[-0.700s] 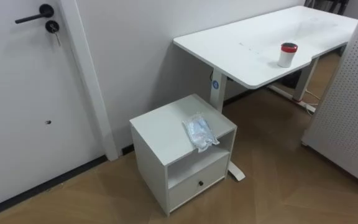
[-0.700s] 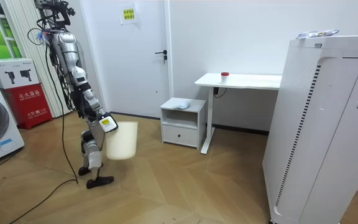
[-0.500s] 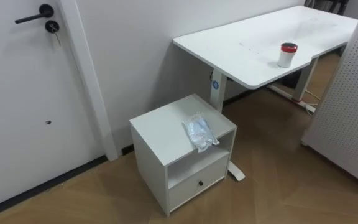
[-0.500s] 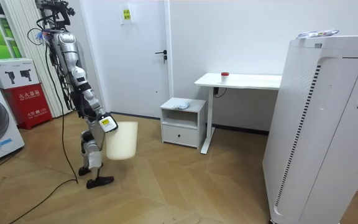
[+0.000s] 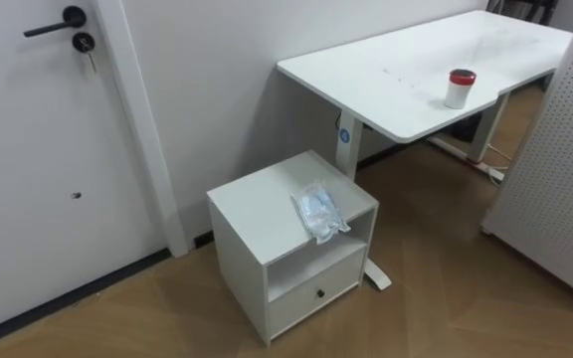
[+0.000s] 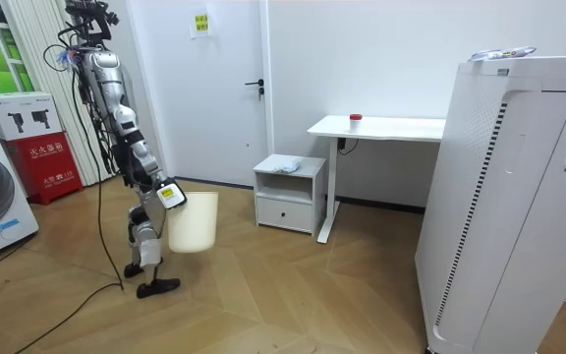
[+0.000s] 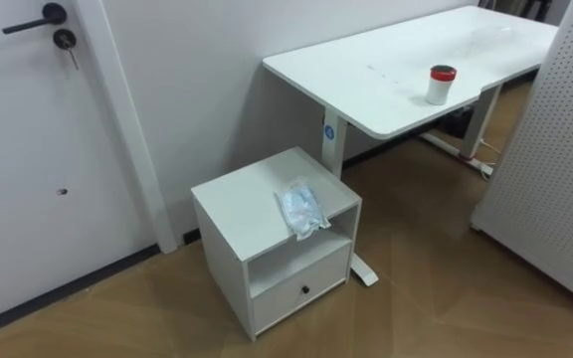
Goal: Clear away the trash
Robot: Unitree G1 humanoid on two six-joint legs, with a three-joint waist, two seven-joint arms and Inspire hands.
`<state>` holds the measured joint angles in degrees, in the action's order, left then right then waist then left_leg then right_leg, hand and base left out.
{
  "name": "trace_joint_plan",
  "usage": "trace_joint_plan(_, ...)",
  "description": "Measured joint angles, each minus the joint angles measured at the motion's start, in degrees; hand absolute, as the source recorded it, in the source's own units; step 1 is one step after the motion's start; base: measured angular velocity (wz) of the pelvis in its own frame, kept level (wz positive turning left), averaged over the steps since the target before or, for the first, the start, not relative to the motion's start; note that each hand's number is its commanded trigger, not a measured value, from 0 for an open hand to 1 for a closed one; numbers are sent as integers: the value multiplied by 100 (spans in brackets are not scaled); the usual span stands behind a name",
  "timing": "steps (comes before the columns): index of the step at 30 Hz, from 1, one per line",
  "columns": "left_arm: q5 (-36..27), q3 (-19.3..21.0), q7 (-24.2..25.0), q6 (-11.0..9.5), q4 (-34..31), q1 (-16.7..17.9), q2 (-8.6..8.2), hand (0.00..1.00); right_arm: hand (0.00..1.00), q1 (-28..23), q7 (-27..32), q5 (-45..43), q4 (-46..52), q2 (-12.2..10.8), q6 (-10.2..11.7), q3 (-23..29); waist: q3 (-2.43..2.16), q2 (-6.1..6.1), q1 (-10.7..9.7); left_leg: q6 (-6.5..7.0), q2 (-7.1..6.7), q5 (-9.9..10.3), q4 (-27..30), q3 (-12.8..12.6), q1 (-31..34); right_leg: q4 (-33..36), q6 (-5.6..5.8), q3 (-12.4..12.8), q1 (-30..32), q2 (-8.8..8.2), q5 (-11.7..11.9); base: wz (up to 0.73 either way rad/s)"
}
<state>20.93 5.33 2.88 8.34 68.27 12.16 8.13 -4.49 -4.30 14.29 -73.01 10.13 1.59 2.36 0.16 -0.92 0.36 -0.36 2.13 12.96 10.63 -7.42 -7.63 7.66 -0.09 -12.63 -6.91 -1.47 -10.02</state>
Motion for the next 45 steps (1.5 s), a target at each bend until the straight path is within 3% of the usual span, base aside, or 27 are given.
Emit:
trace_joint_plan(8, 7, 10, -5, -21, -7, 1, 5, 0, 100, -5, 13, 95, -9, -5, 4, -41, 14, -2, -5, 0, 1, 0, 5, 4, 15, 13, -1, -32, 4, -4, -19, 2)
trace_joint_plan(12, 41, 54, 23, -23, -17, 25, 24, 0, 100, 6, -26, 75, -6, -7, -43, 9, 12, -16, 6, -46, 34, 86, 171, -11, 98, 192, -21, -39, 97, 32, -149, 3)
trace_joint_plan(15, 158, 81, 51, -27, 37, 34, 42, 0, 100, 39, -81, 61, -28, -4, -39, 12, 28, -61, 24, -75, 74, 154, 629, 2, 265, 477, -69, -15, 209, -11, -269, -10)
trace_joint_plan(18, 250, 153, 167, -7, 37, 37, 87, 0, 100, 80, -155, -17, -29, 24, -51, 35, 42, -91, 46, -157, 224, 335, 1532, -25, 661, 940, -165, -14, 413, -20, -541, -12)
trace_joint_plan(20, 253, 143, 180, 11, 37, 68, 125, 0, 100, 76, -180, -18, -33, 24, -102, 34, 39, -127, 23, -157, 249, 340, 1962, 7, 791, 1063, -215, 10, 374, -40, -675, 2)
trace_joint_plan(23, 256, 133, 191, 31, 32, 60, 127, 0, 100, 85, -175, -7, -77, 95, -134, 21, 50, -73, -6, -111, 425, 296, 2857, 34, 1210, 1117, -325, -17, 192, 61, -790, 17)
trace_joint_plan(25, 336, 117, 174, 27, 23, 61, 122, 0, 100, 70, -111, 141, -79, 127, -153, 21, 45, -90, -18, 7, 282, 405, 2735, 10, 1743, 1120, -369, -14, 133, 59, -904, 27)
trace_joint_plan(26, 337, 117, 170, 27, 10, 57, 121, 0, 100, 48, -97, 161, -79, 141, -166, 20, 43, -93, -4, 2, 202, 399, 2603, 7, 1907, 1118, -365, -13, 110, 44, -936, 7)
trace_joint_plan(27, 347, 118, 161, 26, -89, 159, 117, 0, 100, 1, -72, 163, -74, 155, -174, 19, 45, -92, 13, 3, 78, 336, 2234, -37, 2191, 1111, -365, -14, 83, 15, -1006, -18)
trace_joint_plan(29, 350, 120, 149, 46, -101, 260, 118, 0, 100, -20, -47, 158, -66, 169, -183, 11, 46, -90, 134, 26, -60, -182, 1554, -64, 2569, 1118, -357, 12, 4, -50, -1132, -36)
trace_joint_plan(31, 346, 119, 141, 19, -101, 312, 109, 0, 100, -63, -18, 147, -35, 185, -239, -5, 28, -118, 152, 147, -150, -1083, 994, -85, 2684, 1112, -184, 163, -131, -124, -1291, -29)
trace_joint_plan(32, 346, 117, 124, -22, -102, 305, 110, 0, 100, -85, -7, 144, -10, 181, -239, -5, 10, -139, 131, 275, -197, -1192, 973, -122, 2684, 1120, -128, 177, -130, -163, -1342, -6)
trace_joint_plan(33, 343, 113, 87, -121, -100, 298, 110, 0, 100, -124, 4, 137, 11, 178, -234, -6, -55, -190, 110, 370, -256, -1195, 1034, -228, 2671, 1085, -50, 188, -127, -234, -1394, -6)
trace_joint_plan(35, 339, 121, 2, -240, -113, 201, 110, 0, 100, -100, 20, 121, 17, 177, -192, -2, -7, -239, 83, 471, -281, -1084, 1309, -318, 2712, 966, 42, 183, -198, -339, -1310, -15)
trace_joint_plan(36, 322, 119, -25, -297, -151, 163, 132, 0, 100, -93, 59, 95, 79, 159, -169, -80, 78, -322, 128, 520, -231, -985, 1946, -335, 2945, 798, 45, 391, -366, -354, -1251, -37)
trace_joint_plan(37, 231, 109, -29, -343, -145, 210, 129, 0, 100, -79, 111, 76, 162, 167, -176, -160, 134, -255, 210, 489, -213, -848, 2476, -396, 3269, 657, 25, 820, -618, -337, -1237, -39)
trace_joint_plan(38, 224, 105, -18, -348, -132, 227, 85, 0, 100, -129, 139, 77, 175, 216, -187, -168, 40, -235, 192, 449, -232, -819, 2240, -383, 3299, 636, 25, 874, -670, -319, -1240, -26)
trace_joint_plan(39, 233, 119, 9, -355, -141, 216, 11, 0, 100, -230, 168, 73, 199, 310, -240, -133, -45, -90, 149, 460, -247, -911, 1789, -304, 3299, 698, 1, 796, -699, -298, -1371, -27)
trace_joint_plan(40, 224, 175, -13, -372, -127, 260, 50, 0, 100, -270, 186, 1, 201, 264, -329, -113, -41, -258, 255, 575, -364, -679, 2138, -407, 3343, 944, 155, 762, -709, -527, -1721, -28)
trace_joint_plan(41, 225, 177, -21, -361, -109, 224, 49, 0, 100, -266, 190, -82, 232, 263, -352, -112, -48, -311, 290, 566, -419, -520, 2248, -434, 3342, 1077, 206, 730, -699, -602, -1804, -28)
trace_joint_plan(43, 87, 162, -26, -385, -99, 20, 43, 0, 100, -330, 280, -136, 278, 292, -352, -101, -54, -376, 306, 730, -529, -150, 2527, -563, 3232, 1990, 303, 636, -495, -834, -1838, -2)
trace_joint_plan(44, 12, 160, -44, -401, -108, -16, 62, 0, 100, -301, 309, -138, 307, 288, -356, -98, -50, -426, 314, 768, -575, -73, 2546, -605, 3158, 2328, 355, 634, -391, -930, -1811, -4)
trace_joint_plan(45, -132, 117, -130, -460, -124, -85, 106, 0, 100, -281, 343, -140, 444, 287, -351, -106, -31, -498, 304, 817, -682, 60, 2571, -654, 2991, 3106, 527, 633, -170, -1116, -1654, -3)
